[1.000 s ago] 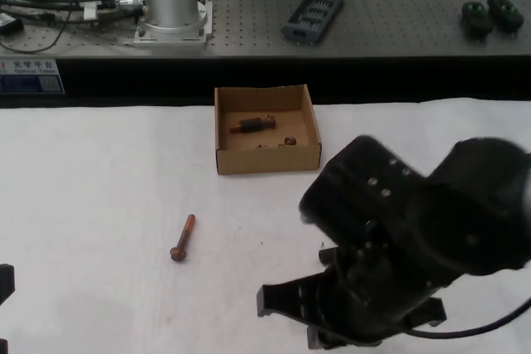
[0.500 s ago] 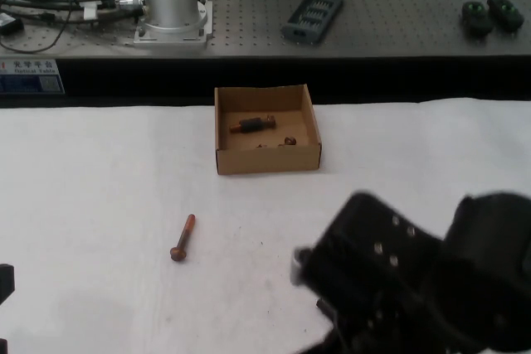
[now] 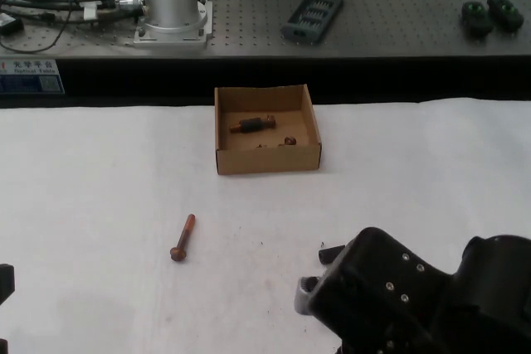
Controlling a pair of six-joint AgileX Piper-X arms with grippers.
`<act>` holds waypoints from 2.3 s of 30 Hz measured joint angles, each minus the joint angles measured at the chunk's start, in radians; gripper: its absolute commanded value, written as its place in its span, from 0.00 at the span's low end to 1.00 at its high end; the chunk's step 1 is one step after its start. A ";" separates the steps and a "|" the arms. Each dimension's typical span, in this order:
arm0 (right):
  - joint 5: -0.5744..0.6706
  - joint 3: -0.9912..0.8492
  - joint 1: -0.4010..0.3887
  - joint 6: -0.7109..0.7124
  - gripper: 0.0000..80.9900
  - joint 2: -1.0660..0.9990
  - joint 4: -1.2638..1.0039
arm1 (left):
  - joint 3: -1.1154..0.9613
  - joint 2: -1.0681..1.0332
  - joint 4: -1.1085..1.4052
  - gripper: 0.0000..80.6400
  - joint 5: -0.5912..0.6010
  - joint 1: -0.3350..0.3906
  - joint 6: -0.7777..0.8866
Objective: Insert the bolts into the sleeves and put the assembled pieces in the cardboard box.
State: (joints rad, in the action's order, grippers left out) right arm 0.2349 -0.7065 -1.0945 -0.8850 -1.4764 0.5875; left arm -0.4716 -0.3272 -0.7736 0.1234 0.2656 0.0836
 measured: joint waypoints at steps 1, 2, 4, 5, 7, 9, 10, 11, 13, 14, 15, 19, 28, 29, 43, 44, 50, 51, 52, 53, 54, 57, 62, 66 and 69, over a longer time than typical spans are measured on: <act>0.014 0.005 0.000 -0.003 0.05 -0.011 -0.006 | 0.000 0.000 0.000 0.32 0.000 0.000 0.000; 0.026 0.009 0.000 -0.006 0.05 -0.025 -0.010 | 0.000 0.000 0.000 0.32 0.000 0.000 0.000; 0.043 0.016 0.000 -0.012 0.05 -0.065 -0.026 | 0.000 0.000 0.000 0.32 0.000 0.000 0.000; 0.049 0.015 0.000 -0.013 0.05 -0.084 -0.048 | 0.000 0.000 0.000 0.32 0.000 0.000 0.000; 0.064 0.015 0.000 -0.013 0.05 -0.094 -0.069 | 0.000 0.000 0.000 0.32 0.000 0.000 0.000; 0.071 0.015 0.000 -0.013 0.05 -0.097 -0.077 | 0.000 0.000 0.000 0.32 0.000 0.000 0.000; 0.073 0.015 0.000 -0.013 0.05 -0.101 -0.081 | 0.000 0.000 0.000 0.32 0.000 0.000 0.000; 0.073 0.015 0.000 -0.013 0.05 -0.105 -0.083 | 0.000 0.000 0.000 0.32 0.000 0.000 0.000; 0.073 0.015 0.000 -0.013 0.05 -0.114 -0.084 | 0.000 0.000 0.000 0.32 0.000 0.000 0.000; 0.076 0.015 0.004 -0.013 0.05 -0.119 -0.084 | 0.000 0.000 0.000 0.32 0.000 0.000 0.000; 0.080 0.015 0.016 -0.013 0.05 -0.119 -0.086 | 0.000 0.000 0.000 0.32 0.000 0.000 0.000; 0.074 0.015 0.059 -0.013 0.05 -0.119 -0.089 | 0.000 0.000 0.000 0.32 0.000 0.000 0.000; 0.044 0.015 0.183 0.035 0.05 -0.119 -0.096 | 0.000 0.000 0.000 0.32 0.000 0.000 0.000; 0.038 0.015 0.200 0.045 0.05 -0.119 -0.097 | 0.000 0.000 0.000 0.32 0.000 0.000 0.000; -0.023 0.015 0.385 0.129 0.05 -0.122 -0.179 | 0.000 0.000 0.000 0.32 0.000 0.000 0.000; -0.029 0.010 0.398 0.135 0.05 -0.122 -0.184 | 0.000 0.000 0.000 0.32 0.000 0.000 0.000; 0.017 -0.027 0.456 0.176 0.05 -0.122 -0.222 | 0.000 0.000 -0.039 0.32 0.000 0.000 0.000; 0.030 -0.027 0.452 0.176 0.05 -0.122 -0.203 | 0.000 0.000 -0.045 0.32 0.000 0.000 0.000; 0.033 -0.027 0.447 0.176 0.05 -0.122 -0.193 | 0.000 0.000 -0.051 0.32 0.000 0.000 0.000; 0.034 -0.027 0.440 0.176 0.05 -0.122 -0.183 | 0.000 0.000 -0.057 0.32 0.000 0.000 0.000; 0.037 -0.027 0.433 0.176 0.05 -0.122 -0.175 | 0.000 0.000 -0.060 0.32 0.000 0.000 0.000; 0.038 -0.027 0.411 0.176 0.05 -0.122 -0.151 | 0.000 0.000 -0.061 0.32 0.000 0.000 -0.002; 0.033 -0.027 0.386 0.167 0.05 -0.090 -0.134 | 0.000 0.000 -0.061 0.32 0.019 0.000 -0.007; 0.029 -0.027 0.384 0.165 0.05 -0.072 -0.144 | 0.000 0.000 -0.063 0.32 0.039 0.000 -0.011; 0.023 -0.027 0.384 0.150 0.04 -0.072 -0.152 | 0.000 0.000 -0.066 0.32 0.091 0.000 -0.029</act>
State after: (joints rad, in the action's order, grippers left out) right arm 0.2581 -0.7334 -0.7100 -0.7351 -1.5488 0.4355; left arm -0.4716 -0.3272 -0.8395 0.2141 0.2656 0.0545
